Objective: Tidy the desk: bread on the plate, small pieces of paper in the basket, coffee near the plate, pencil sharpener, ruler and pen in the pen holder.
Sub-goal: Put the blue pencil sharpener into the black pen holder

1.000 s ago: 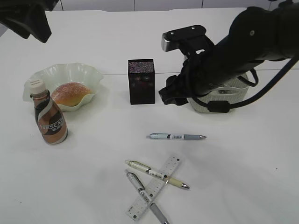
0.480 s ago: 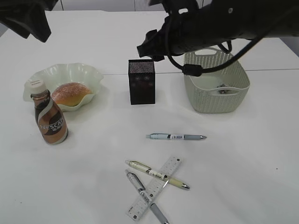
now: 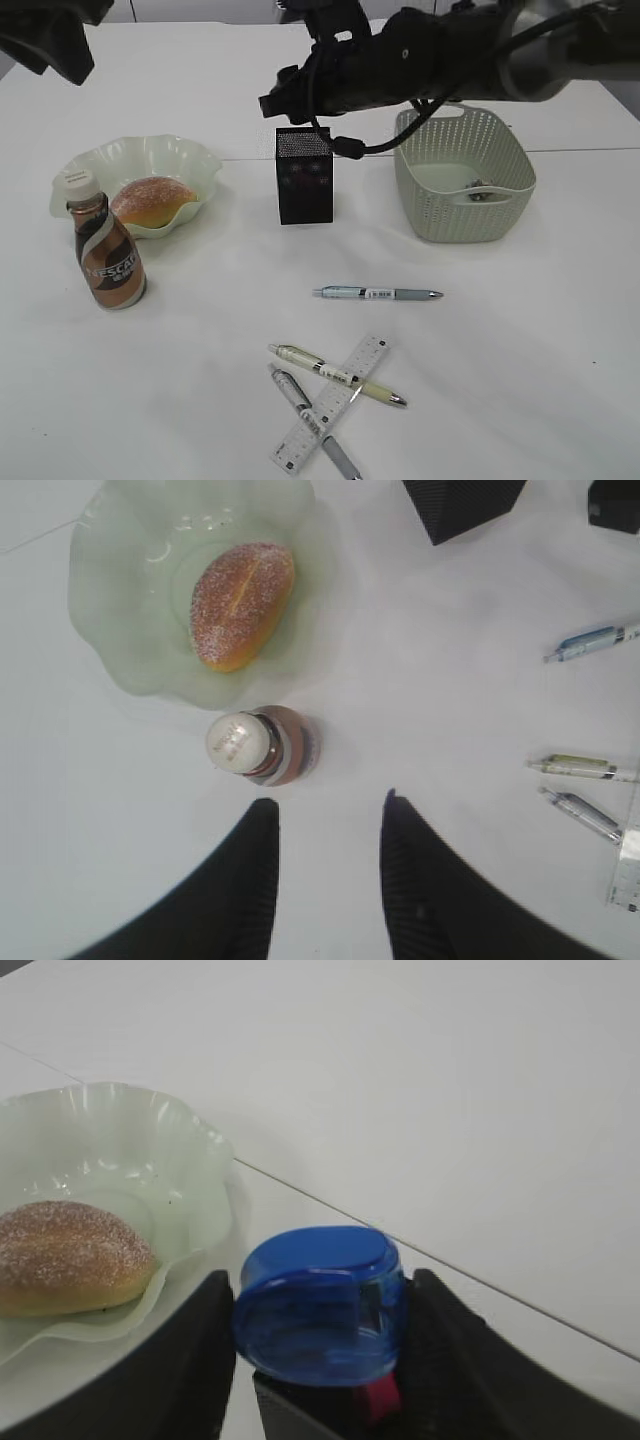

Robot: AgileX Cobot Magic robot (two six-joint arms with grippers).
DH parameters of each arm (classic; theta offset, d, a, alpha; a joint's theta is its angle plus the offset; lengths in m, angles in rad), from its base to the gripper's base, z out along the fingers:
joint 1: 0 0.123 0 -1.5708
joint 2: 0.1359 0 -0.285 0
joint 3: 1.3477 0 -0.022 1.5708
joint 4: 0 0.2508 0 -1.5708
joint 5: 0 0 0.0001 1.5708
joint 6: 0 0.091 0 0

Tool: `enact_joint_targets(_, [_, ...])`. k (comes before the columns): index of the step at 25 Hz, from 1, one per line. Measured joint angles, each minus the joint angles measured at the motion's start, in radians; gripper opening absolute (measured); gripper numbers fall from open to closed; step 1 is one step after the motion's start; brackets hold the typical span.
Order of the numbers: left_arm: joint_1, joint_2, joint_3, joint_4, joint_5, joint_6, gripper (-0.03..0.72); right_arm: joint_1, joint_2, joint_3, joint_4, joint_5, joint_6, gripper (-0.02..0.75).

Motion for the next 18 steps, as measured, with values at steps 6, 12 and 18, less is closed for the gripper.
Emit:
enact_joint_targets(6, [0.000, 0.000, 0.000, 0.023, 0.000, 0.002, 0.254, -0.002, 0.068, -0.043, 0.000, -0.035, -0.007, 0.373])
enact_joint_targets(12, [0.000, 0.000, 0.000, 0.025, 0.002, 0.002, 0.254, -0.019, 0.101, -0.043, 0.000, -0.044, -0.007, 0.373])
enact_joint_targets(18, [0.000, 0.000, 0.000, 0.026, -0.002, 0.002, 0.254, -0.033, 0.107, -0.043, 0.008, -0.069, -0.009, 0.373])
